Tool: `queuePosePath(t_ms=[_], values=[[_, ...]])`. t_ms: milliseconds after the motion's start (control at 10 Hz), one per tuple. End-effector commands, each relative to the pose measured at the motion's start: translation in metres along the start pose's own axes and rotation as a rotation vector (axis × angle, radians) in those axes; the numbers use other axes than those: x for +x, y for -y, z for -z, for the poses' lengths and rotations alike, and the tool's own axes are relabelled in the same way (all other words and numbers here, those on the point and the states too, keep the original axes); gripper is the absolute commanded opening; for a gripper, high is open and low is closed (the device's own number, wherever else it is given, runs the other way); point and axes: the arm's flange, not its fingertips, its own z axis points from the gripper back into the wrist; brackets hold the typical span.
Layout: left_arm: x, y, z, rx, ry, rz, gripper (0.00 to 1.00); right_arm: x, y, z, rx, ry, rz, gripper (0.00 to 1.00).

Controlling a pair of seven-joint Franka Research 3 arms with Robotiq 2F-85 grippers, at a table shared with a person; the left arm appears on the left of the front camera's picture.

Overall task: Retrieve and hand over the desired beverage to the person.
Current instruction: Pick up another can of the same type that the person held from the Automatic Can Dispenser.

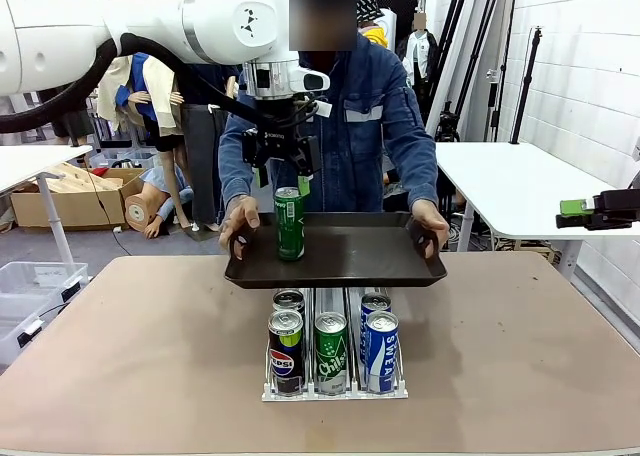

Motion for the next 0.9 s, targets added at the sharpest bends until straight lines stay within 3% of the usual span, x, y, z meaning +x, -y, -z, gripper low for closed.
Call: queuePosePath(t_ms=[0,800], values=[[-0.0007,0.0006,-0.0036,-0.003,0.010,-0.010,1.00,-0.0005,-0.0009,-0.0009,0.004,-0.005,0.003,1.00],[0.0000,0.0000,0.0000,0.000,0.000,0.000,1.00,-0.0005,-0.0009,-0.0009,0.004,-0.005,0.003,1.00]])
